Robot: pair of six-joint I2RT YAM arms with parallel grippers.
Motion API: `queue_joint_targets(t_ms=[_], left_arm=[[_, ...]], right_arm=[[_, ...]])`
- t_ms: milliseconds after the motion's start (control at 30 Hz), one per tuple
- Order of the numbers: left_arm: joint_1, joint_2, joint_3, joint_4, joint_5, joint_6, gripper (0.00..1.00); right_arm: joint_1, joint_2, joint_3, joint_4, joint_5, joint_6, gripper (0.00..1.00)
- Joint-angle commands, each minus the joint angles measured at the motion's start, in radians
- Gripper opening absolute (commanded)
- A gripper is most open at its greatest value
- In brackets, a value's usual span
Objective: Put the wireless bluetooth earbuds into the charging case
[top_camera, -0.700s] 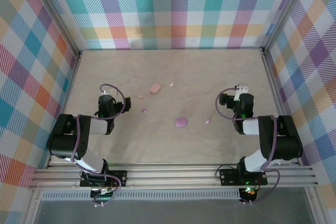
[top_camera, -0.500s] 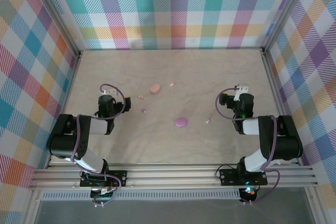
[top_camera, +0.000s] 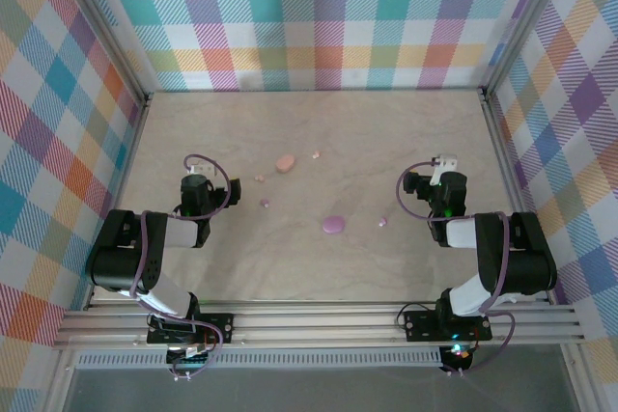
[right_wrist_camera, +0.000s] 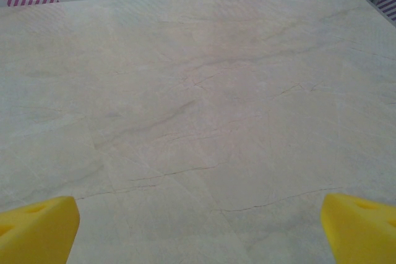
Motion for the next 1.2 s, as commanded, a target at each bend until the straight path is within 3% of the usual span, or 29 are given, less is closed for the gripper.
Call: queue_joint_targets(t_ms=[0, 800, 900, 1033, 1167], left_arm=[[0.01, -0.005, 0.019, 0.033, 0.011, -0.007, 1.0], [0.007, -0.013, 0.016, 0.039, -0.026, -0.017, 1.0], [0.006, -0.068, 0.046, -0.063, -0.099, -0.05, 1.0], [0.007, -0.148, 0.157, -0.35, -0.177, -0.097, 1.0], [-0.001, -0.246, 0.173, -0.429, -0.116, -0.079, 1.0]], right_arm=[[0.002, 0.007, 0.024, 0.012, -0.015, -0.011, 1.0], [0.003, -0.004, 0.023, 0.004, -0.012, -0.012, 1.0], [0.002, -0.082, 0.067, -0.149, -0.034, -0.02, 1.0], [0.003, -0.187, 0.159, -0.408, -0.111, -0.023, 1.0], [0.014, -0.248, 0.363, -0.813, -0.259, 0.045, 0.93]])
